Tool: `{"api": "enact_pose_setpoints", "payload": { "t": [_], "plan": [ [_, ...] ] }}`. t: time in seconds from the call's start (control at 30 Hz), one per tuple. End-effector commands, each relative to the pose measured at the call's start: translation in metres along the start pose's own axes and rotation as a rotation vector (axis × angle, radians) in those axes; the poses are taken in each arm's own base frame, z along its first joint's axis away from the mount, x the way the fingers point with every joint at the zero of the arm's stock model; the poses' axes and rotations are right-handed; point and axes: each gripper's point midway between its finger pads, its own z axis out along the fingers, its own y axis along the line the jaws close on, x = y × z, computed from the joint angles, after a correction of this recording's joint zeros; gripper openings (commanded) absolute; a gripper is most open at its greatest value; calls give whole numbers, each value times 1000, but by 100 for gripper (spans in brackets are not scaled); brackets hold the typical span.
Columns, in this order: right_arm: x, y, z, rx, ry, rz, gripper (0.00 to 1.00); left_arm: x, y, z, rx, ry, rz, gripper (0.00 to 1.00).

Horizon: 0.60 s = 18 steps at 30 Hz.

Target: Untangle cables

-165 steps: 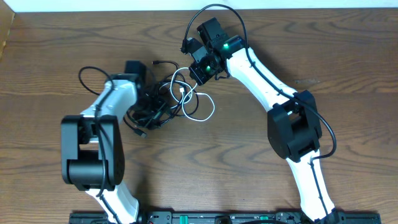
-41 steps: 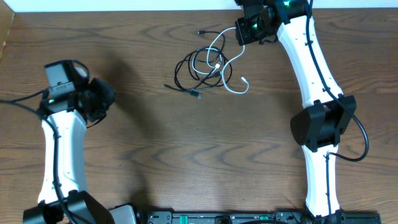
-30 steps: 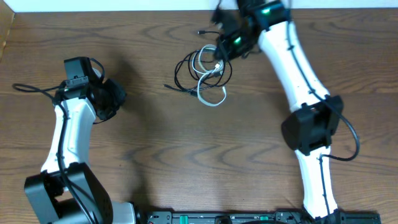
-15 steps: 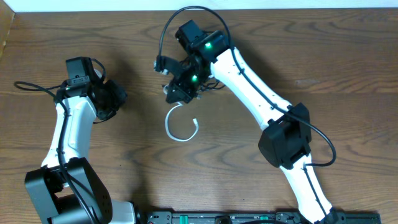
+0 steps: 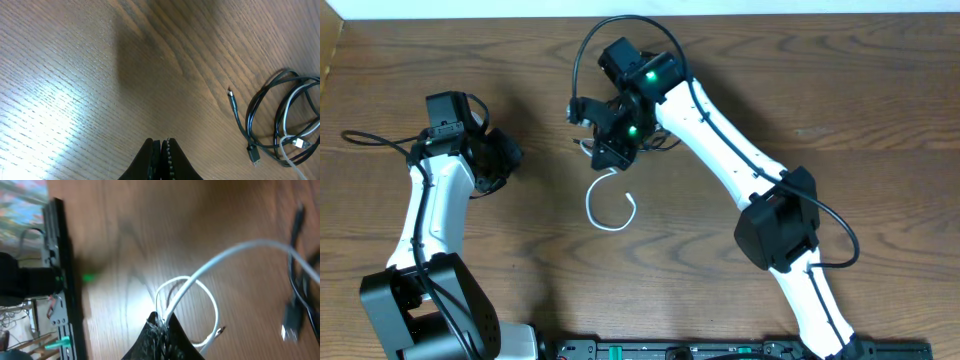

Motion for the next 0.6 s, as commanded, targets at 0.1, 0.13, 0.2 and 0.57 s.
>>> {"api": "enact_pose_setpoints", "payload": {
  "t": [0.1, 0.13, 0.2, 0.57],
  "plan": [
    [39, -47, -25, 242, 145, 140, 1, 0, 2, 2, -13, -1, 12, 8],
    [42, -48, -27, 242, 151, 149, 1, 0, 2, 2, -13, -1, 11, 8],
    [50, -60, -35, 277, 167, 187, 1, 0, 2, 2, -13, -1, 11, 8],
    [129, -107, -92, 583, 409, 471, 1, 0, 2, 2, -13, -1, 12, 8]
  ]
}}
